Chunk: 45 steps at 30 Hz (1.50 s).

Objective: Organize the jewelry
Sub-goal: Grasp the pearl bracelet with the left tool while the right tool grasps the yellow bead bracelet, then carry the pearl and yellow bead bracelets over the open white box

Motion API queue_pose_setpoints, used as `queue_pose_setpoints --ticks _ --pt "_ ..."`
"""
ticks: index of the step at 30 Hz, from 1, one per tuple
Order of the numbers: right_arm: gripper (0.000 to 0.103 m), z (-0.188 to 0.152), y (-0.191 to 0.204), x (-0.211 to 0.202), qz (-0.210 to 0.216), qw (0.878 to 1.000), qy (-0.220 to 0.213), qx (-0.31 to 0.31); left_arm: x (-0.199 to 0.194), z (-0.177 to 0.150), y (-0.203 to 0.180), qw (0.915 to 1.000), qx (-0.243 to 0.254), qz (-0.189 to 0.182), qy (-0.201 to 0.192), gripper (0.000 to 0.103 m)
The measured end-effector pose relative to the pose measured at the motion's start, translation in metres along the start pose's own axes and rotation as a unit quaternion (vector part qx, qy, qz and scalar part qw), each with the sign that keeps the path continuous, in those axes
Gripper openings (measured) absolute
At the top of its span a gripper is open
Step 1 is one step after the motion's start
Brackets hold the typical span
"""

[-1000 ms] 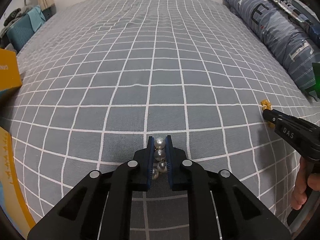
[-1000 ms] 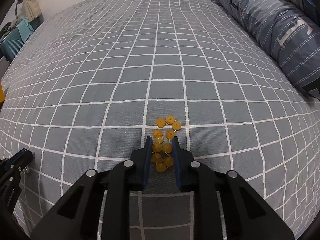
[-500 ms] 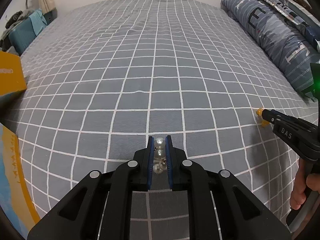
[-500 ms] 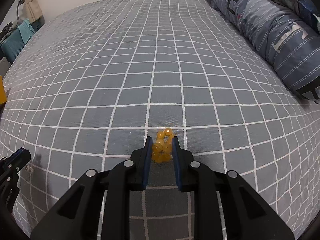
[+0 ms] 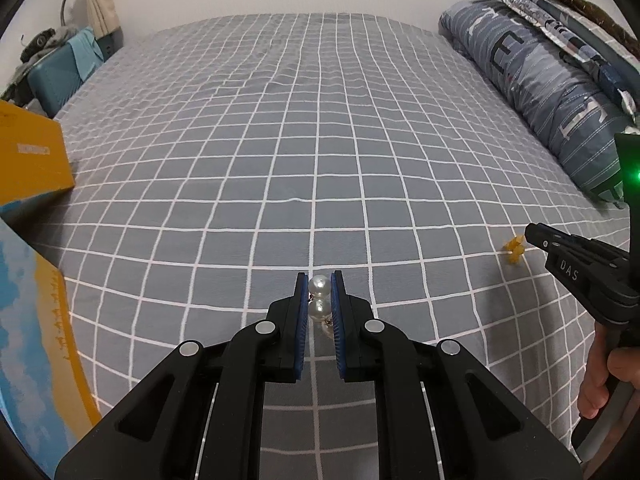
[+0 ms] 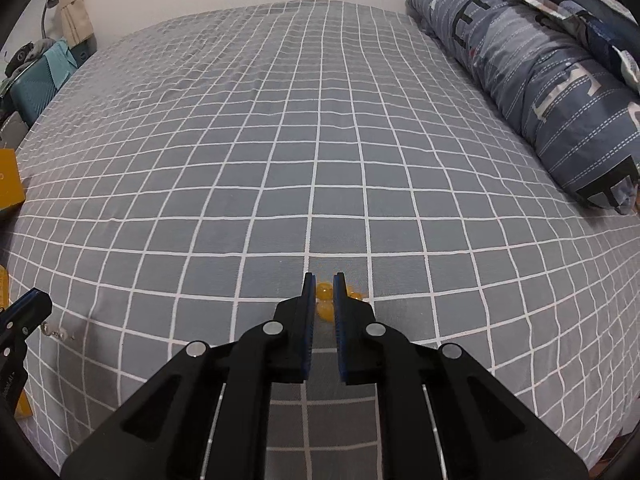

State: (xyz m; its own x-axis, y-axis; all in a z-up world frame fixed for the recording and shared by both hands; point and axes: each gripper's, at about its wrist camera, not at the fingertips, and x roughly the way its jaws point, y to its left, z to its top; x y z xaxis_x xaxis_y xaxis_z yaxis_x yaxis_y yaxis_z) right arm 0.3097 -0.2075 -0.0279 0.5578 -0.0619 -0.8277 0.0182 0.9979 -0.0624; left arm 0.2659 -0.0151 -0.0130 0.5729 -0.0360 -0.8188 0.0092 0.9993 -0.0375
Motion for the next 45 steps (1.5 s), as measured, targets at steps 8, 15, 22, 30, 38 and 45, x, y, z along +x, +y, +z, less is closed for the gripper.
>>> queue_pose_setpoints --ticks 8,15,22,30,38,45 --pt "0.008 -0.001 0.008 -0.020 -0.001 1.000 -0.012 -0.005 -0.025 0.001 0.008 0.9999 -0.002 0.008 -0.015 0.011" --pt "0.008 -0.001 0.019 -0.044 0.007 1.000 -0.024 -0.015 -0.053 0.001 0.019 0.9993 -0.006 0.020 -0.031 0.011" --pt "0.008 -0.002 0.036 -0.073 0.024 0.999 -0.039 -0.021 -0.081 -0.001 0.040 0.9979 -0.016 0.046 -0.044 0.011" --pt "0.008 -0.001 0.072 -0.113 0.046 0.996 -0.065 -0.038 -0.118 -0.010 0.077 0.9947 -0.045 0.078 -0.050 0.011" --pt "0.008 -0.004 0.125 -0.148 0.073 0.991 -0.090 -0.065 -0.160 -0.021 0.115 0.9906 -0.069 0.097 -0.067 0.011" --pt "0.008 -0.012 0.177 -0.173 0.099 0.985 -0.100 -0.095 -0.181 -0.040 0.163 0.9858 -0.094 0.125 -0.061 0.011"
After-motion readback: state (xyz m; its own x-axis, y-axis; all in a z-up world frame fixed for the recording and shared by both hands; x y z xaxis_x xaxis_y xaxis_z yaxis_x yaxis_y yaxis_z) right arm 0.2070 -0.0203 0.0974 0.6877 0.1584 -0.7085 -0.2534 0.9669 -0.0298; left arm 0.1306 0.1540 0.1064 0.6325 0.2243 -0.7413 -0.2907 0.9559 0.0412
